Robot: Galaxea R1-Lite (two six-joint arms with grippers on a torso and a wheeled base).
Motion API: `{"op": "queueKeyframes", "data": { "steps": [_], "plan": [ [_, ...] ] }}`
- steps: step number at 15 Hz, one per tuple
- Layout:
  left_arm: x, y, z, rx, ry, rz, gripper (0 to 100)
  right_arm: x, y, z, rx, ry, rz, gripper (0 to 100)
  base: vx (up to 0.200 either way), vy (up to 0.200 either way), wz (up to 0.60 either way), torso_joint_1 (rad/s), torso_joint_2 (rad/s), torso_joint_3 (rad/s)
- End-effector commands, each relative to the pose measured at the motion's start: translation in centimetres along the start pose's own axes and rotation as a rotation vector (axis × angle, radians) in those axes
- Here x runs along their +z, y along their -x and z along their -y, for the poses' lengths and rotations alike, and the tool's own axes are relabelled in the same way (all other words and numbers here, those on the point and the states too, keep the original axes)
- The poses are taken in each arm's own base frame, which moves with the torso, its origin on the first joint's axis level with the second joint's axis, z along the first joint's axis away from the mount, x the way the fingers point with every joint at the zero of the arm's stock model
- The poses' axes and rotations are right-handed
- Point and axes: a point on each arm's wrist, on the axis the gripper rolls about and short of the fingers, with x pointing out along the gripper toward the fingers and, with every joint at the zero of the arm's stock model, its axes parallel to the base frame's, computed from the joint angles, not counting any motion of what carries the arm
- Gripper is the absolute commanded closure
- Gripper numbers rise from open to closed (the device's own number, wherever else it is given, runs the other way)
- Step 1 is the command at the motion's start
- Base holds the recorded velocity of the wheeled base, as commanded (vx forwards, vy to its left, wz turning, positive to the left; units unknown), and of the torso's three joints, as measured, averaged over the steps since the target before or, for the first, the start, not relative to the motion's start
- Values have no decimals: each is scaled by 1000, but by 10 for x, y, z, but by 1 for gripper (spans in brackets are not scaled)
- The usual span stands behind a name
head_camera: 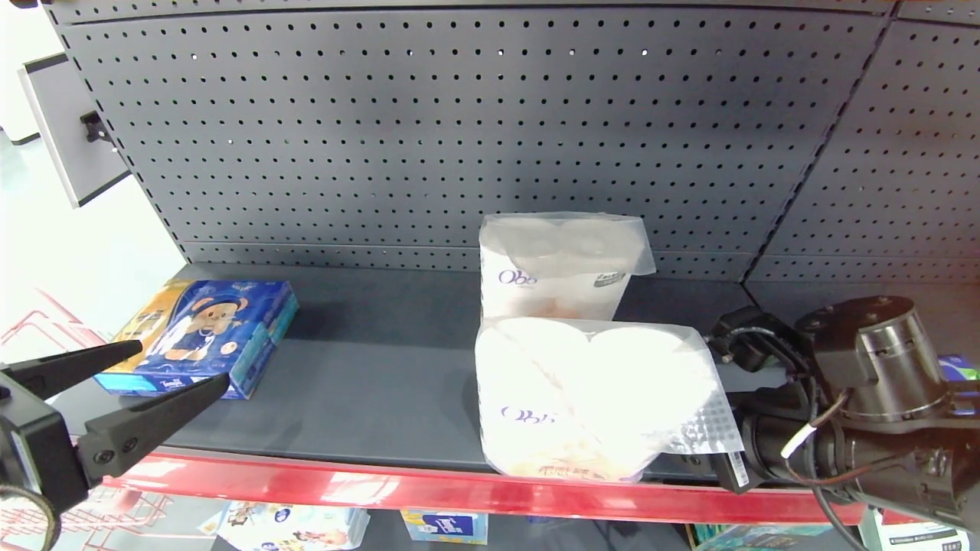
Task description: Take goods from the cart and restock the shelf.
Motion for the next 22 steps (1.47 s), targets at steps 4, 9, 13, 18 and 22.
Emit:
{"op": "queueKeyframes", "data": {
  "steps": [4, 9, 13, 18, 22],
  "plan": [
    [0, 0, 0, -1, 0, -1, 0, 4, -4, -3, 5, 5, -2, 0, 0, 0, 0, 0, 0, 0],
    [-1, 0, 0, 0, 2, -4, 0, 7, -8, -4, 5, 5, -4, 0, 0, 0, 0, 0, 0, 0],
    [-2, 0, 0, 0, 7, -5, 0, 3, 2, 3, -20, -14, 14, 0, 0, 0, 0, 0, 0, 0],
    [-38, 39, 4, -2, 5, 5, 0, -26, 85, 26, -78, -53, 263, 0, 0, 0, 0, 0, 0, 0],
    [-80, 89, 8, 46, 32, -18, 0, -84, 167, 54, -453, -89, 529, 0, 0, 0, 0, 0, 0, 0]
  ]
}}
